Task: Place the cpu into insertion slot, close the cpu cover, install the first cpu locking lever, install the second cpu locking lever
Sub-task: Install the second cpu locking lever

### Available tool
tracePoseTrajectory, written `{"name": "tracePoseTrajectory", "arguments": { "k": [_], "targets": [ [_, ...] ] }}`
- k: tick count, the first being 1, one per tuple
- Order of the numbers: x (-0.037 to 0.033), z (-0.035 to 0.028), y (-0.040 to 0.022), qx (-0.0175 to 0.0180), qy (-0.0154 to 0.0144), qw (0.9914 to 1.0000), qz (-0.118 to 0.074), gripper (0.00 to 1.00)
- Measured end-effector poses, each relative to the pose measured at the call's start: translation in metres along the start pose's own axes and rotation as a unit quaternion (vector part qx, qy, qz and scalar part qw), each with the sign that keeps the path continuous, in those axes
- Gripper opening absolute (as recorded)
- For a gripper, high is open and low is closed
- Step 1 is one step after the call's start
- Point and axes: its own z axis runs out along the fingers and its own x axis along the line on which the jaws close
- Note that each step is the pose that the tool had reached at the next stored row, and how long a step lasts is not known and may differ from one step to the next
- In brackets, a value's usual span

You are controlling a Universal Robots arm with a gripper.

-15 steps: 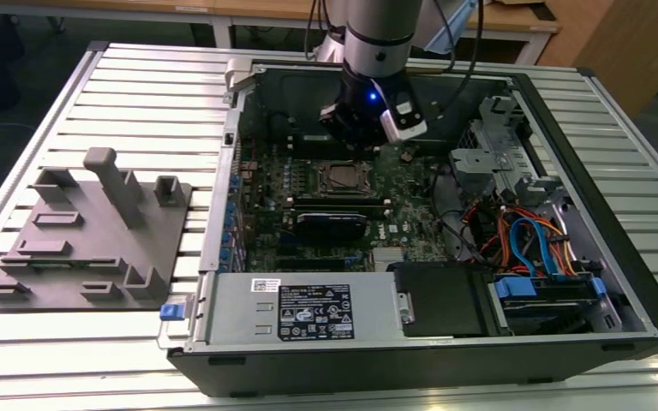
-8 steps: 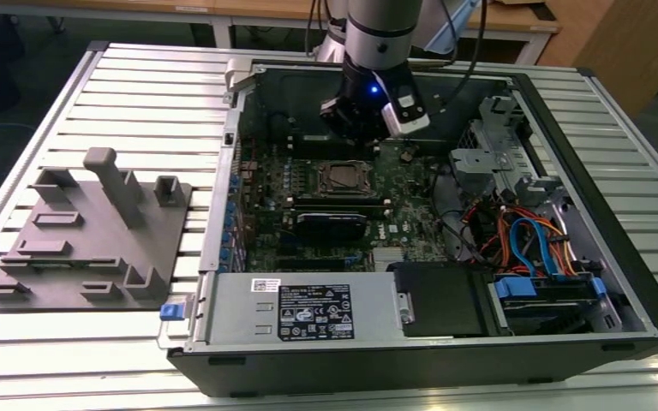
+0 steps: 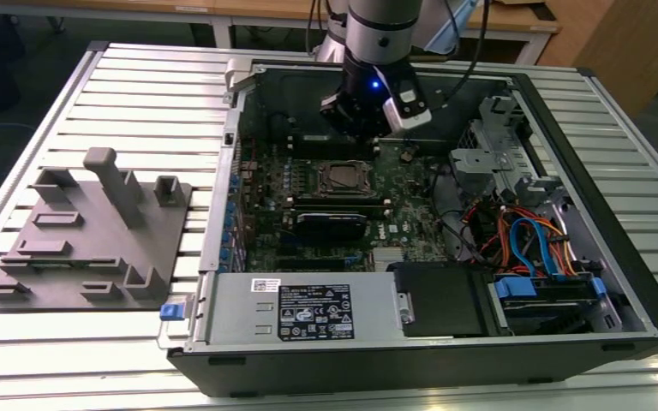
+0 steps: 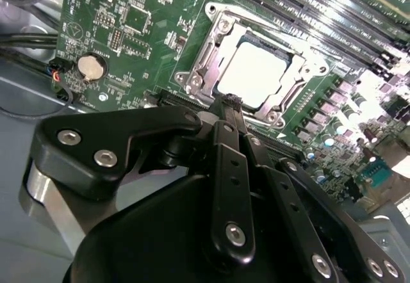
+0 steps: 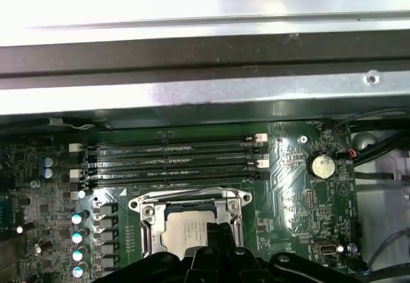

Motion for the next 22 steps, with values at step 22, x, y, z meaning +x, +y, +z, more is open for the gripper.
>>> {"name": "tracePoseTrajectory", "arguments": {
  "k": [22],
  "targets": [
    [-0.0006, -0.0005, -0.0076, 0.0014, -0.0001, 1.0, 0.0, 0.1]
  ]
}}
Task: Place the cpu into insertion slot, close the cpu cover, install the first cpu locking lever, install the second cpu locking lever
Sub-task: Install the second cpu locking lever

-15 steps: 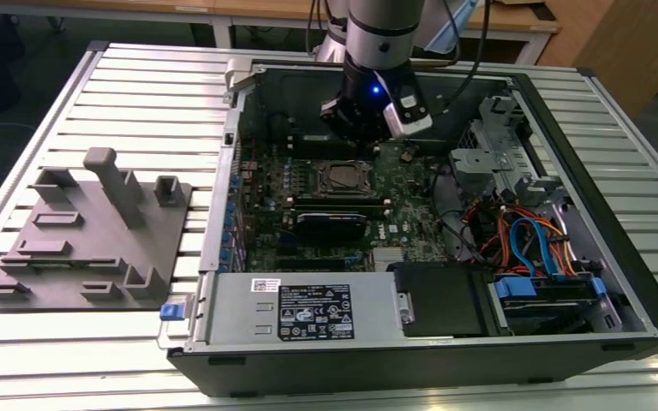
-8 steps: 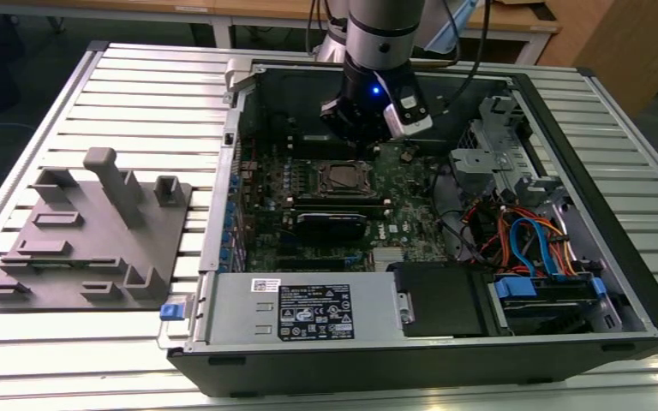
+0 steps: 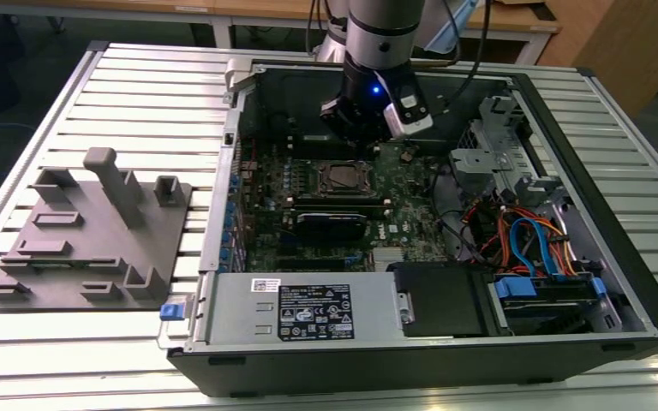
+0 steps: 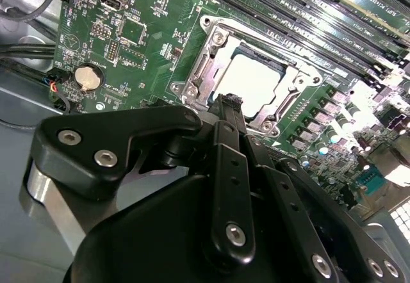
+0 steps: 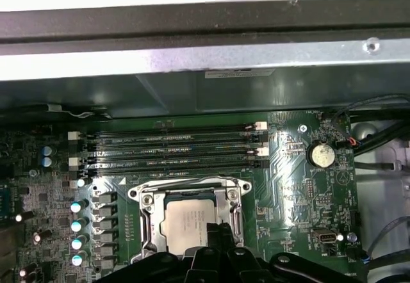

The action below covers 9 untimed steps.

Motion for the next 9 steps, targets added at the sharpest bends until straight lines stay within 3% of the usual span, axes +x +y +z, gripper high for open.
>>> {"name": "tracePoseTrajectory", "arguments": {
  "k": [6, 9],
  "targets": [
    [-0.0001, -0.0027, 0.0, 0.0002, 0.0, 1.0, 0.0, 0.1],
    [-0.0003, -0.0025, -0.003, 0.0003, 0.0, 1.0, 0.0, 0.1]
  ]
}}
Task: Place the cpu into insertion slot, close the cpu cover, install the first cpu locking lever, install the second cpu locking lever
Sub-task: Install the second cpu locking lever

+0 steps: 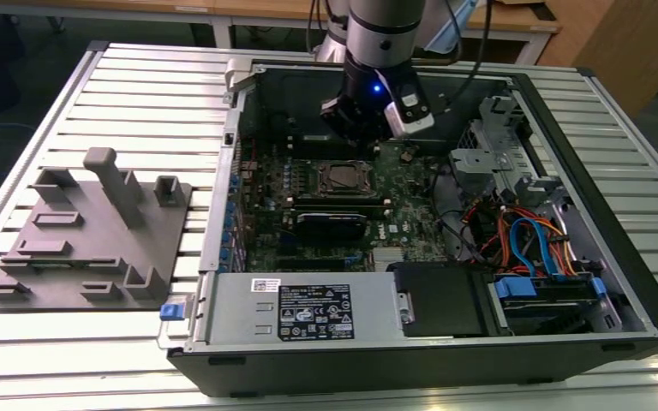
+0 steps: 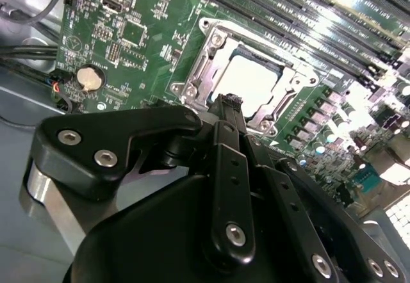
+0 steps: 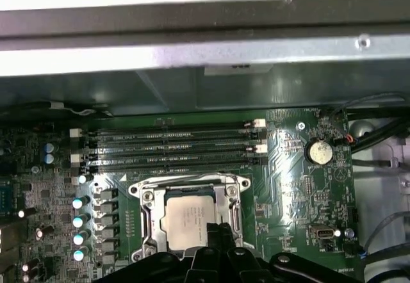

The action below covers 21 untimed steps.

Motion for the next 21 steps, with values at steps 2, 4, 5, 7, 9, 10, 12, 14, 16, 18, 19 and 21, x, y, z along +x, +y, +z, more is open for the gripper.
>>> {"name": "tracePoseTrajectory", "arguments": {
  "k": [2, 4, 5, 7, 9, 10, 12, 14, 16, 18, 19, 21],
  "targets": [
    [-0.0003, 0.0, -0.0036, 0.0001, 0.0, 1.0, 0.0, 0.1],
    [-0.0007, -0.0002, -0.0088, 0.0, 0.0, 1.0, 0.0, 0.1],
    [-0.0009, -0.0004, -0.0115, 0.0, 0.0, 1.0, 0.0, 0.1],
    [-0.0013, -0.0009, -0.0168, 0.0001, 0.0, 1.0, 0.0, 0.1],
    [-0.0016, -0.0012, -0.0216, -0.0003, 0.0011, 1.0, 0.0, 0.1],
    [-0.0017, -0.0013, -0.0227, -0.0016, 0.0038, 0.99999, 0.001, 0.1],
    [-0.0018, -0.0011, -0.0244, -0.0013, 0.014, 0.9999, 0.002, 0.1],
    [-0.002, 0.0, -0.0264, -0.0009, 0.0201, 0.99979, 0.002, 0.1],
    [-0.0022, 0.0003, -0.0294, -0.0008, 0.0229, 0.99973, 0.002, 0.1],
    [-0.0024, 0.0002, -0.0323, -0.0007, 0.0235, 0.99972, 0.002, 0.1],
    [-0.0025, 0.0, -0.0335, -0.0007, 0.0235, 0.99972, 0.002, 0.1],
    [-0.0027, -0.0002, -0.0362, -0.0007, 0.0235, 0.99972, 0.002, 0.1]
  ]
}}
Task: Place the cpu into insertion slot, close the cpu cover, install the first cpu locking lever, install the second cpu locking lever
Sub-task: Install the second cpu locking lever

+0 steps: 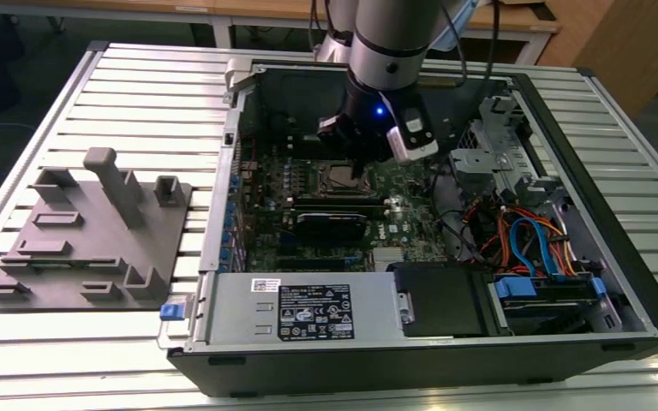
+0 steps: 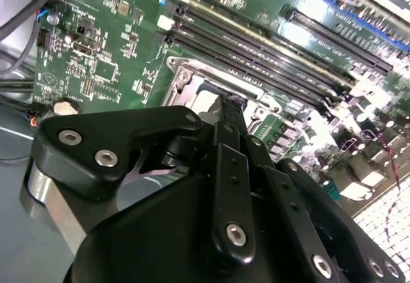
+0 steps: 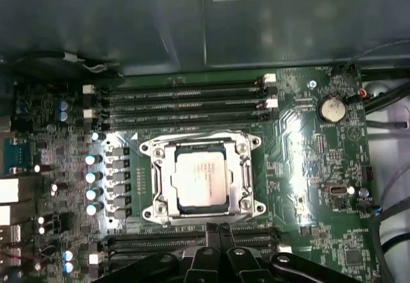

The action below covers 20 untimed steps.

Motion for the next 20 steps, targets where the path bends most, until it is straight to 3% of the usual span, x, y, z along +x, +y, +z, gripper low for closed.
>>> {"name": "tracePoseTrajectory", "arguments": {
  "k": [7, 12, 16, 20],
  "targets": [
    [0.0021, -0.0001, -0.0021, -0.0008, 0.0001, 1.0, 0.0, 0.1],
    [0.0033, -0.0003, -0.0057, -0.0043, 0.0003, 0.99999, 0.0, 0.1],
    [0.0089, 0.0015, -0.0088, -0.0104, 0.0009, 0.99995, 0.0, 0.1],
    [0.0109, 0.0046, -0.0115, -0.0111, 0.0036, 0.99993, 0.0, 0.1]
  ]
}}
